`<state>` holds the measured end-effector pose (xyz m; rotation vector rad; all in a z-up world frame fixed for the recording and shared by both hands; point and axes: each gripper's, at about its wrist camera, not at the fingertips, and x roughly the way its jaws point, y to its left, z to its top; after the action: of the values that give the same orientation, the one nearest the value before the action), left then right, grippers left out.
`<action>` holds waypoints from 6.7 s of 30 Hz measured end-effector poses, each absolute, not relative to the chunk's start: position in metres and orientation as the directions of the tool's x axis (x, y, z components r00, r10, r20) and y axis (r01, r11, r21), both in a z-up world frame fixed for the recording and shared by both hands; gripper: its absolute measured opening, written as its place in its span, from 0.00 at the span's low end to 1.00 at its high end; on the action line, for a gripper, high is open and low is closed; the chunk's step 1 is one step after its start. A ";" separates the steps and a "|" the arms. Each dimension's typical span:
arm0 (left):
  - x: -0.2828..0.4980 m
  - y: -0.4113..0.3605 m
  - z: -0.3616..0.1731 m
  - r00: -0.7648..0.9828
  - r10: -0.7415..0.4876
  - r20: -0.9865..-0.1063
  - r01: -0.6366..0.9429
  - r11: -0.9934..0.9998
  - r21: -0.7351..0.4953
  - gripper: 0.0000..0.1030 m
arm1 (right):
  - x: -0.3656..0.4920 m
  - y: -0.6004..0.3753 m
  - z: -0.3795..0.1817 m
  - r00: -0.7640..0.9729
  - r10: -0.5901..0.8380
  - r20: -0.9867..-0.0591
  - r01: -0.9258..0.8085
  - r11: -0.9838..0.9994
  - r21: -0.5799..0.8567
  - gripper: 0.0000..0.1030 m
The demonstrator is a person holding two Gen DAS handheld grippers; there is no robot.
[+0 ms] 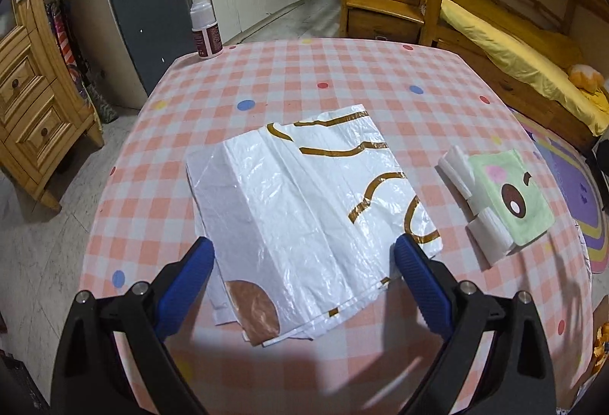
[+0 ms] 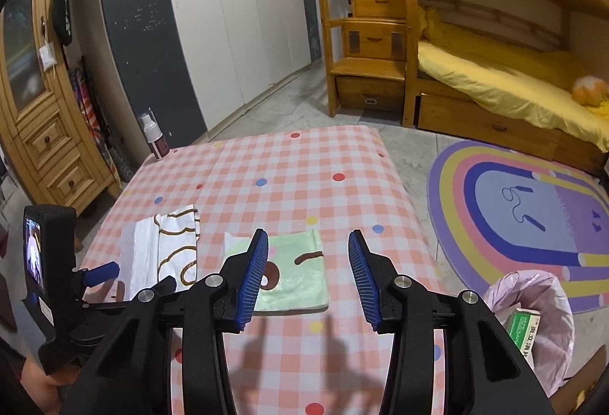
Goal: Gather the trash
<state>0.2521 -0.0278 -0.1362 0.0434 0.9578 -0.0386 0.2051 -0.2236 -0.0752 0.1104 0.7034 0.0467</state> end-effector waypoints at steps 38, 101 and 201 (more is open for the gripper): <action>0.213 0.022 -0.077 0.709 -0.260 -0.656 0.219 0.965 -0.145 0.05 | 0.230 -0.148 -0.119 0.643 -0.004 -0.766 -0.183 0.970 -0.158 0.03; 0.152 -0.380 -0.124 0.341 -0.692 -0.637 0.804 0.565 -0.183 0.69 | 0.044 -0.542 -0.142 0.733 -0.174 -0.658 0.497 0.798 0.342 0.44; 0.009 0.009 -0.011 0.720 0.004 -0.694 0.085 0.992 0.094 0.93 | -0.035 -0.207 0.007 0.784 -0.056 -0.618 0.083 0.996 0.015 0.93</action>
<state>0.0088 0.0094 -0.0110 0.1220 0.7661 -0.0453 -0.0350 -0.2066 0.0074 0.0418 0.6651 -0.0751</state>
